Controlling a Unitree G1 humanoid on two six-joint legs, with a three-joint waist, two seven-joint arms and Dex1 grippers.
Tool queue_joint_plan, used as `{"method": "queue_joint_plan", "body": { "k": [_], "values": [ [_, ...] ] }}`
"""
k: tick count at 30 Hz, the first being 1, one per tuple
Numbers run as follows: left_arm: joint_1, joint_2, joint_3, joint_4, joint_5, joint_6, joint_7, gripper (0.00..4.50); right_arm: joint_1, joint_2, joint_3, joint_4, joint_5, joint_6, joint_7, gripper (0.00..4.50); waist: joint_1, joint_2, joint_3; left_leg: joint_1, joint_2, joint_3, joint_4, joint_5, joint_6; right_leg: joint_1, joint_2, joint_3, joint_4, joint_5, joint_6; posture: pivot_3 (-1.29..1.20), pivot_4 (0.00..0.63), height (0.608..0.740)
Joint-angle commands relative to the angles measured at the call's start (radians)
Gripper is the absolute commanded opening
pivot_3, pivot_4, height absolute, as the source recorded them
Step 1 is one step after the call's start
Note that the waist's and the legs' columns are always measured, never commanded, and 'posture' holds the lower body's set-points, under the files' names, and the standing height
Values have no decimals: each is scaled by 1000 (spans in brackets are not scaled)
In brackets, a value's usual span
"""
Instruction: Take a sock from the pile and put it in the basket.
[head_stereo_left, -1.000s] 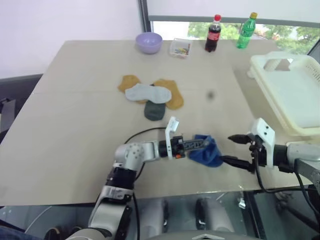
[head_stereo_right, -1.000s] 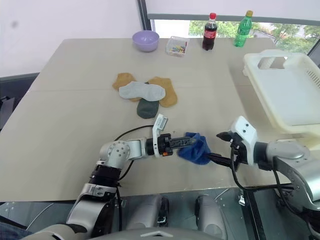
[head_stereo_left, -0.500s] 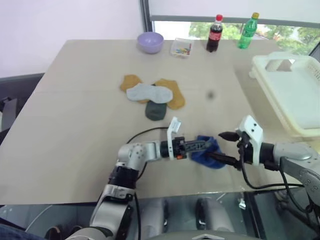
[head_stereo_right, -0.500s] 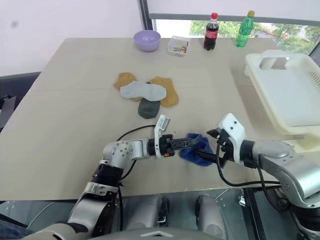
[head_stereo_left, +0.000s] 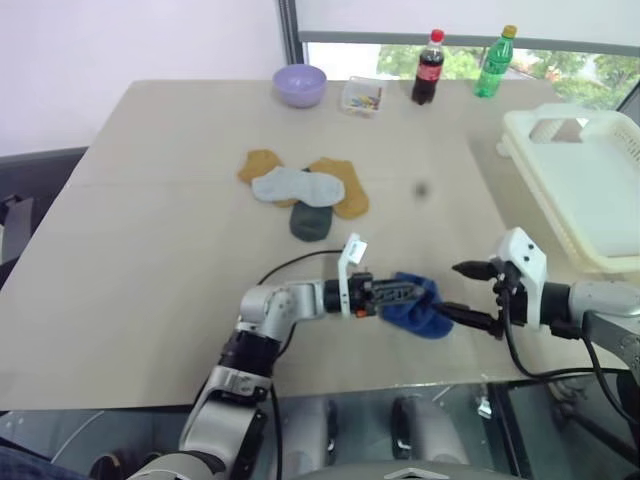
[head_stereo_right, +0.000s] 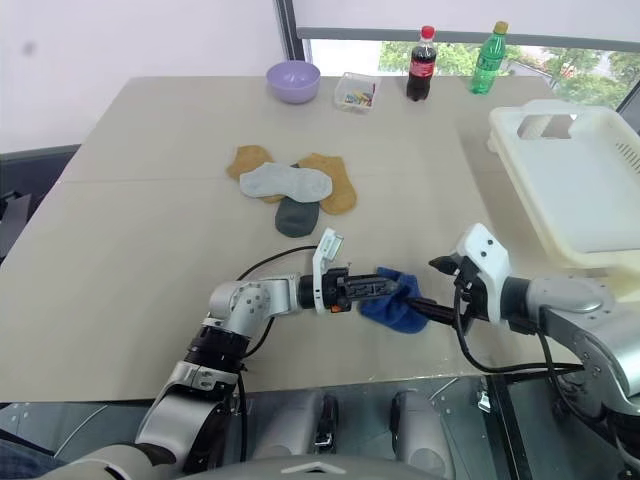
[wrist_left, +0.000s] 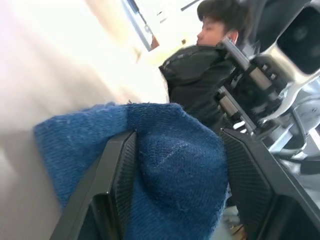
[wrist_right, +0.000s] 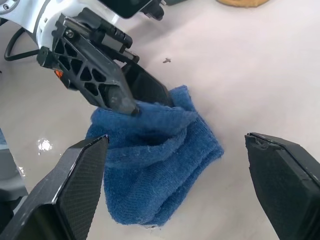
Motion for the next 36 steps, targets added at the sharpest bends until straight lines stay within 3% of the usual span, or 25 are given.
{"method": "queue_joint_plan", "body": {
  "k": [1,3,9,23,30,36],
  "values": [
    [13,1,-14,-26,-3,3,-22,3522,9,-8,-22,-11,2,-23,0,4500,1,0,0,0,0,0,0,0,0,0,0,0,0,0,0,0,150,733],
    [15,4,-15,-32,-6,5,-32,4436,14,-8,-27,-14,3,-21,-2,4500,1,0,0,0,0,0,0,0,0,0,0,0,0,0,0,0,150,733],
    [8,-7,40,-31,-59,43,-55,4436,23,-1,-42,-22,15,-18,-14,4500,0,0,0,1,0,0,1,0,0,1,0,0,1,0,0,0,150,733],
    [28,5,49,-62,-117,79,-103,4436,-73,167,-15,0,102,101,-202,4500,-1,0,0,2,1,0,1,0,0,1,1,1,2,0,1,0,150,733],
    [28,-3,47,-55,-110,69,-98,4436,-62,186,-20,5,135,150,-233,4500,-2,0,0,2,1,1,1,0,0,1,2,1,2,0,1,0,150,733],
    [29,-8,46,-52,-106,65,-98,4436,-3,133,7,29,131,207,-221,4500,-1,0,0,2,0,1,1,0,0,1,1,2,2,0,0,0,150,733]
  ]
}}
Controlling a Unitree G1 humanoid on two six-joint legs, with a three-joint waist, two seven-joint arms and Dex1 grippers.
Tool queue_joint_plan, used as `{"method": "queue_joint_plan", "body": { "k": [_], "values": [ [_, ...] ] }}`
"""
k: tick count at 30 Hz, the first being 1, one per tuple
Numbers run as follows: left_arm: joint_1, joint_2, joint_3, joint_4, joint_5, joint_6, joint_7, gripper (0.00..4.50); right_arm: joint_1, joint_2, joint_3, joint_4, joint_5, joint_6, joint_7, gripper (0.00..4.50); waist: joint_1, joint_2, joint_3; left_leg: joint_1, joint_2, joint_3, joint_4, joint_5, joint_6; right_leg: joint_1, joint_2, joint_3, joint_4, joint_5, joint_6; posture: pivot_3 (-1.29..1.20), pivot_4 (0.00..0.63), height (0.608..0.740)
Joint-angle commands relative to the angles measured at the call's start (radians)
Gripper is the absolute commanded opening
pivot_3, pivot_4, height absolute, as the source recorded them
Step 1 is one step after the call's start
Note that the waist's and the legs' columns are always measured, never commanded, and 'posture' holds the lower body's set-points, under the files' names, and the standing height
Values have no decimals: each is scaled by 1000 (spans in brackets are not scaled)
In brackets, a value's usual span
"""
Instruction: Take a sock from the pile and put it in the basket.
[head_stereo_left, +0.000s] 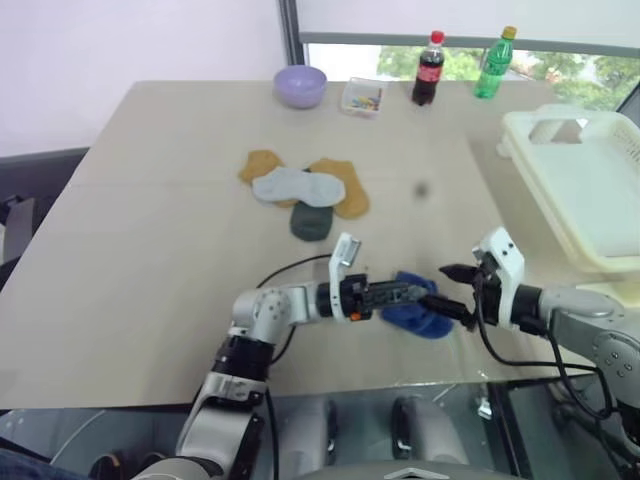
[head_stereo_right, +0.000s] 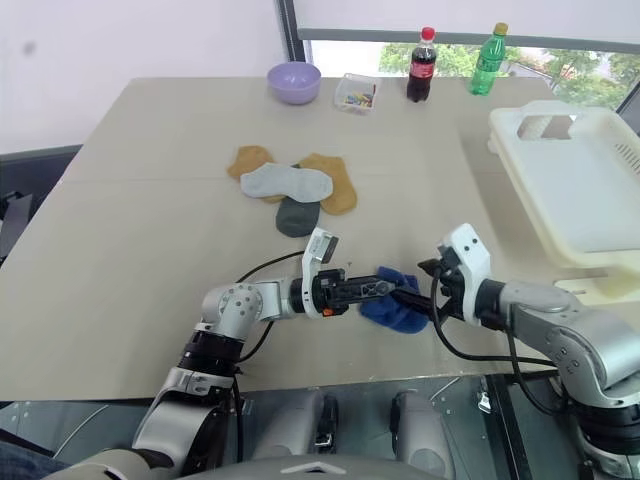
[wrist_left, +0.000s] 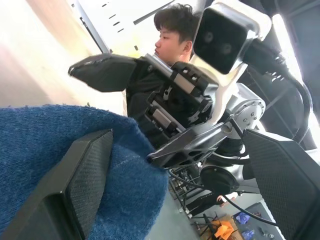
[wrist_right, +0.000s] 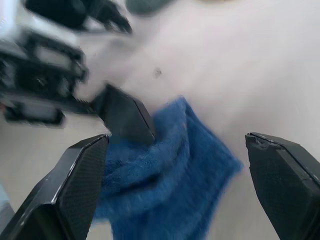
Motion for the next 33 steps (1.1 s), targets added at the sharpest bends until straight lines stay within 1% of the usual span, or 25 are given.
{"method": "queue_joint_plan", "body": {
  "k": [1,5,7,8,10,11,12,14,15,17,18,23,24,26,28,30,32,33],
  "values": [
    [1,-8,-2,-15,-9,-12,-9,4436,21,2,-11,0,42,39,10,4500,-2,0,0,0,0,0,0,0,0,0,0,0,0,0,0,0,150,733],
    [2,-10,-1,-15,-7,-14,-3,4436,45,18,0,25,45,63,1,4500,-3,0,0,1,1,0,0,0,0,0,1,1,1,0,0,0,150,733],
    [2,-12,0,-14,-5,-15,-1,4436,53,44,-4,45,62,76,-4,4500,-3,0,0,2,1,0,0,0,0,1,1,1,1,0,0,0,150,733],
    [2,-12,0,-14,-5,-15,0,4500,57,61,-9,53,79,83,-3,3974,-3,0,0,3,1,0,0,0,0,2,1,1,1,0,0,0,150,733],
    [4,-12,-1,-15,-4,-17,1,4500,62,87,-14,59,99,91,-2,3160,-3,0,0,3,1,1,0,0,0,3,1,1,1,0,0,0,150,733],
    [4,-11,-1,-14,-2,-19,1,4500,65,104,-18,62,115,96,-2,3018,-3,0,0,3,1,1,0,0,0,2,1,1,1,0,0,0,150,733],
    [4,-9,-1,-12,-1,-20,1,4500,67,125,-25,66,134,102,-6,2435,-3,0,0,3,1,1,0,0,0,2,1,1,1,0,0,0,150,733],
    [4,-7,0,-8,2,-22,3,4500,70,161,-34,75,168,114,-12,1534,-3,0,0,3,1,0,0,0,0,2,2,1,1,0,0,0,150,733],
    [4,-6,1,-6,2,-23,3,4500,69,174,-37,79,177,117,-17,1173,-3,0,0,3,2,1,0,0,0,2,2,1,1,0,0,0,150,733],
    [3,-5,1,-5,3,-25,4,4500,66,186,-36,84,184,121,-25,242,-3,0,0,3,2,1,0,0,0,2,2,2,1,0,0,0,150,733],
    [2,-5,3,-4,3,-26,4,4500,65,193,-38,88,189,122,-30,47,-3,0,0,3,1,1,0,0,0,2,2,2,1,0,0,0,150,733],
    [-3,-17,35,6,37,-69,75,4500,44,237,-74,125,221,121,-76,47,-3,0,0,4,1,1,0,0,0,2,2,2,1,0,0,0,150,733],
    [1,-13,32,-4,54,-90,86,4500,40,238,-80,128,224,124,-82,47,-3,0,0,4,2,1,0,0,0,2,2,2,1,0,0,0,150,733],
    [20,-12,65,-61,82,-172,137,4500,33,227,-86,135,205,123,-102,47,-3,0,0,4,1,2,0,0,0,2,2,2,1,1,1,0,150,733],
    [41,0,92,-118,117,-272,166,4500,27,220,-92,138,192,113,-114,47,-5,0,0,4,2,2,0,0,0,2,2,3,1,1,1,0,150,733],
    [87,58,57,-178,236,-448,154,4500,6,219,-112,156,183,103,-137,47,-4,0,0,4,2,2,-1,0,0,2,2,3,1,1,1,0,150,733],
    [124,96,25,-202,322,-589,136,4500,-9,216,-121,166,171,89,-148,47,-5,1,-1,4,2,3,-1,0,0,2,2,3,1,0,-1,0,150,733],
    [153,121,-1,-194,402,-733,128,4500,-25,216,-130,178,163,79,-157,47,-3,2,-1,4,2,4,-1,0,0,2,2,4,1,0,-1,0,150,733]
  ]
}}
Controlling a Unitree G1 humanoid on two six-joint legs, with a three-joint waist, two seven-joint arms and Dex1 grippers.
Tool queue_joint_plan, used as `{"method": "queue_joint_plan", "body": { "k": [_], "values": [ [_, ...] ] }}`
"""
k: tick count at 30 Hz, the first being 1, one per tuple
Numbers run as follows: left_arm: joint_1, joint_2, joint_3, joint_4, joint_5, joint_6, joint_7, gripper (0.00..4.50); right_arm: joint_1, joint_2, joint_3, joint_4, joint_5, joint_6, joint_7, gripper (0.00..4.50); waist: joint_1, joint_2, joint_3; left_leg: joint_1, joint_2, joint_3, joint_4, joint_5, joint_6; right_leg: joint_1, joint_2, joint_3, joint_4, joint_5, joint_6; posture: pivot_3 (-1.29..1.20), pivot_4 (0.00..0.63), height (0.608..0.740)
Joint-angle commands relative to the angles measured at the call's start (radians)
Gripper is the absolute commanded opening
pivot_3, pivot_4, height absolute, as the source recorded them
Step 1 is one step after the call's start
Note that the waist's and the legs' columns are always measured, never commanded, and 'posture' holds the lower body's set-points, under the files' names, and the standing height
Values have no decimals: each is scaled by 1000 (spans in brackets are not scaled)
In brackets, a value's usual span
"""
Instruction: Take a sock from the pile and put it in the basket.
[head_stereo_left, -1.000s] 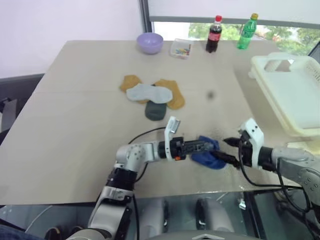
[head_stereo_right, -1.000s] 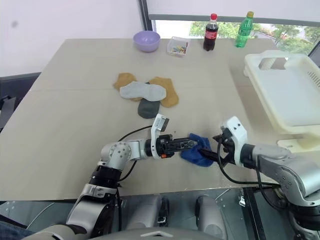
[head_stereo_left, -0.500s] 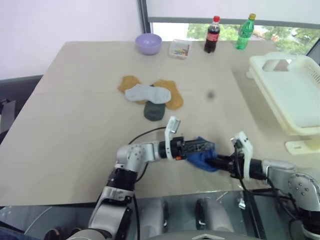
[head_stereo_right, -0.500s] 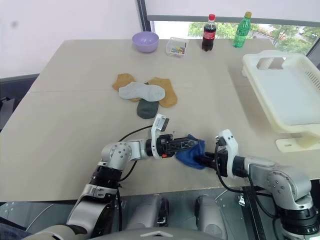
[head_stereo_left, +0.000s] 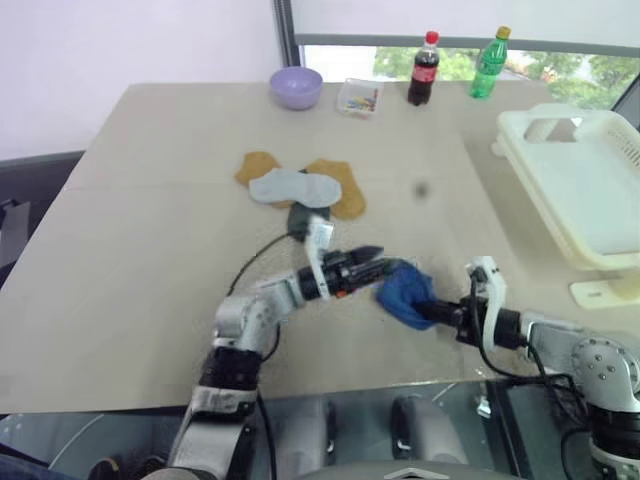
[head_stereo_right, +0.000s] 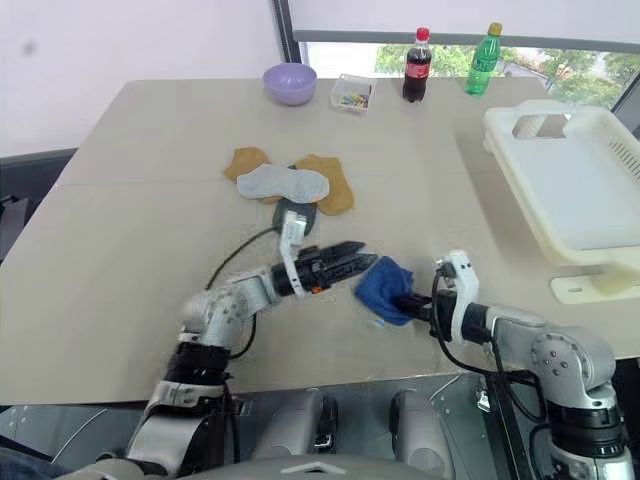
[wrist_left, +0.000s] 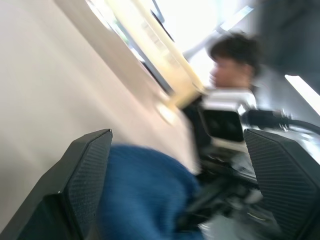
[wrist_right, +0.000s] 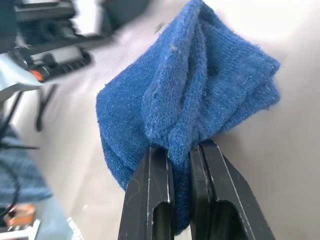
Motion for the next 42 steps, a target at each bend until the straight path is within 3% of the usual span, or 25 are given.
{"method": "queue_joint_plan", "body": {
  "k": [1,5,10,18,26,32,40,42],
  "values": [
    [74,71,-88,-21,229,-399,-47,4500,-52,-10,-50,20,-33,-55,-31,47,3,1,-1,0,0,0,0,0,0,0,0,0,0,0,0,0,150,733],
    [92,70,-133,80,340,-628,-29,4500,-133,4,-60,67,-96,-124,-71,47,7,2,-1,0,-1,1,0,0,0,0,-2,0,-1,0,0,0,150,733],
    [39,-20,-166,204,388,-793,2,4500,-214,24,-73,-5,-10,-53,-101,47,5,2,-1,-1,-1,1,0,-1,1,-1,-3,0,-1,0,0,0,150,733],
    [-118,-164,-173,410,395,-896,23,4500,-274,-114,-137,-65,51,42,-115,47,4,2,-1,-2,-2,2,1,-1,3,-1,-3,-1,-1,3,5,0,150,733],
    [-269,-280,-166,545,406,-915,63,4500,-421,-243,-375,175,92,77,-151,47,5,1,-1,-3,-2,2,1,-2,3,-1,-3,-1,-1,3,5,0,150,733],
    [-311,-330,-189,559,413,-908,46,4500,-521,-291,-522,478,11,2,-259,47,4,1,-1,-3,-2,3,1,-2,5,-2,-3,0,-1,3,5,0,150,733],
    [-256,-320,-221,536,429,-921,30,4500,-579,-323,-614,827,-95,-133,-327,3829,2,3,-1,-1,-2,8,0,-3,5,-2,-2,4,-1,3,6,0,150,733],
    [-247,-316,-219,531,429,-918,32,4500,-573,-319,-616,856,-133,-174,-363,4416,0,4,-1,-1,-1,9,0,-3,5,-2,-2,6,-1,3,6,0,150,733]
  ]
}}
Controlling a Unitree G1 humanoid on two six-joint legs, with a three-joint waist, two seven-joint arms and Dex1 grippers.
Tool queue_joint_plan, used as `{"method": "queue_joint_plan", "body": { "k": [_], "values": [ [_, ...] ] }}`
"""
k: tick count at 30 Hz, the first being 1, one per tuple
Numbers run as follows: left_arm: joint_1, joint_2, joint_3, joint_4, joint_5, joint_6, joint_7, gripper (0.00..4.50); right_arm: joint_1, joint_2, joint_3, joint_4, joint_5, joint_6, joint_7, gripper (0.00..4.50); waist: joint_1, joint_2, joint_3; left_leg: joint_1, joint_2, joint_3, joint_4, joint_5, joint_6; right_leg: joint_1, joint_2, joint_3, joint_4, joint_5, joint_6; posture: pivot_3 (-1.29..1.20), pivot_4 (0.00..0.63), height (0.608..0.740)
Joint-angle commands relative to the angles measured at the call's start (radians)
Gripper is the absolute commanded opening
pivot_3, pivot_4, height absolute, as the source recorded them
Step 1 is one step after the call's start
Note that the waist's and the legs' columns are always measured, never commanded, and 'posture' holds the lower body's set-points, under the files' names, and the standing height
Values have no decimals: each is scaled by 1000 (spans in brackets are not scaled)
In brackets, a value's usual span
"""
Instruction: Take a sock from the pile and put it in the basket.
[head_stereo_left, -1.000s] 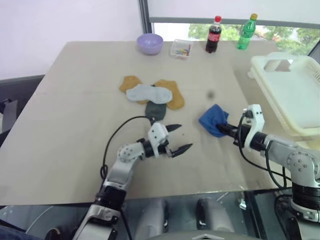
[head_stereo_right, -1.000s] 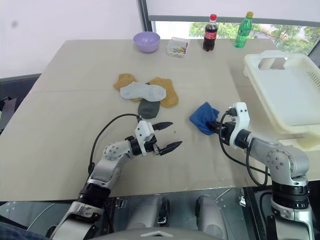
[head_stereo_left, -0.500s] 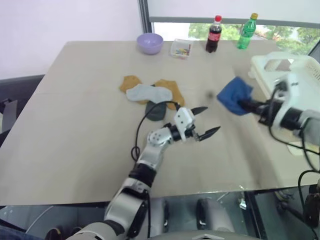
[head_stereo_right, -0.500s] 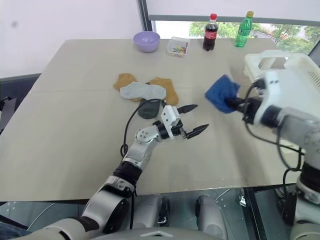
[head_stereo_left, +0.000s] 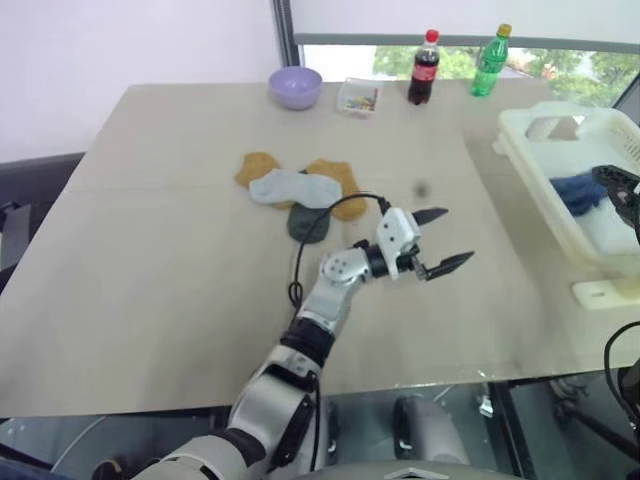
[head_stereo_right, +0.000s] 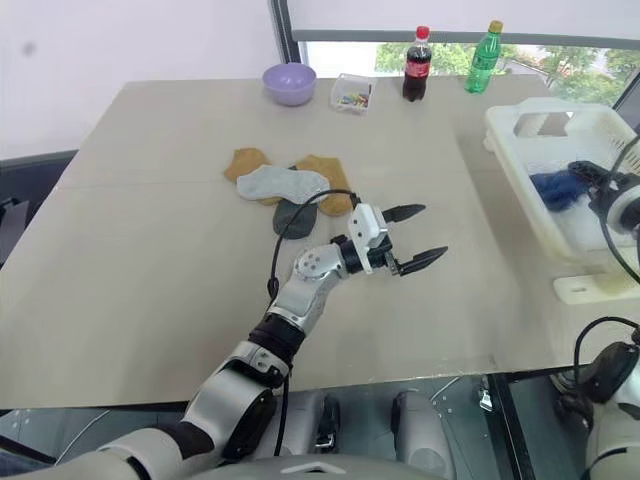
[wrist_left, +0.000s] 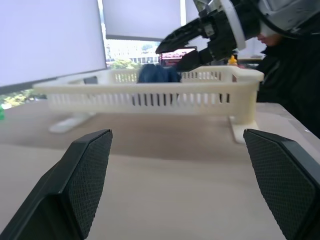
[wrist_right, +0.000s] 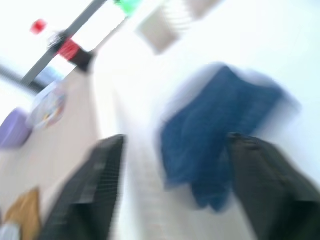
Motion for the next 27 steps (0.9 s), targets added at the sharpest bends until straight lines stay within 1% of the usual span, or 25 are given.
{"method": "queue_joint_plan", "body": {
  "k": [1,4,8,11,15,17,19,21,23,27],
  "values": [
    [8,1,-8,-34,4,-10,-3,4500,-18,-21,-34,32,-49,-76,-54,4416,0,1,0,0,0,0,0,0,0,0,0,0,0,0,0,0,150,733],
    [17,11,-2,-41,5,-7,2,4500,-3,-33,-2,-3,-93,-141,-26,4416,0,3,-1,0,0,1,0,0,0,0,0,1,0,0,0,0,150,733],
    [40,42,9,-77,3,2,10,4500,45,-32,83,-192,-129,-300,152,4416,-3,6,-1,0,1,2,0,0,0,-1,1,3,0,0,1,0,150,733],
    [63,85,14,-137,11,17,17,4500,91,4,126,-338,-69,-313,282,4416,-6,6,-1,0,3,2,0,0,0,-1,3,3,0,0,1,0,150,733],
    [155,168,36,-369,-44,154,19,4500,179,46,232,-543,-26,-326,418,4416,-11,6,-1,1,5,0,0,0,0,-1,6,3,0,0,0,0,150,733],
    [228,230,37,-475,-39,213,20,4500,225,83,277,-624,12,-330,479,4416,-15,6,-1,1,6,0,0,0,0,-1,6,3,1,0,0,0,150,733],
    [327,299,41,-567,-36,264,21,4500,311,77,370,-717,47,-284,576,4416,-16,7,-1,1,6,0,0,0,0,-1,5,3,1,0,0,0,150,733],
    [416,348,66,-628,-46,299,34,4500,404,43,492,-788,-15,-325,679,4416,-15,7,-1,1,5,0,0,0,0,-1,4,3,0,0,0,0,150,733],
    [501,398,98,-674,-50,320,50,4500,472,41,583,-807,-81,-378,717,4416,-16,6,-1,1,5,0,0,0,0,-1,3,2,0,0,0,0,150,733],
    [639,461,158,-708,-16,329,119,4500,578,41,706,-749,-213,-519,811,4416,-10,6,-1,2,3,1,1,0,0,0,-1,1,0,-2,-3,0,150,733]
  ]
}}
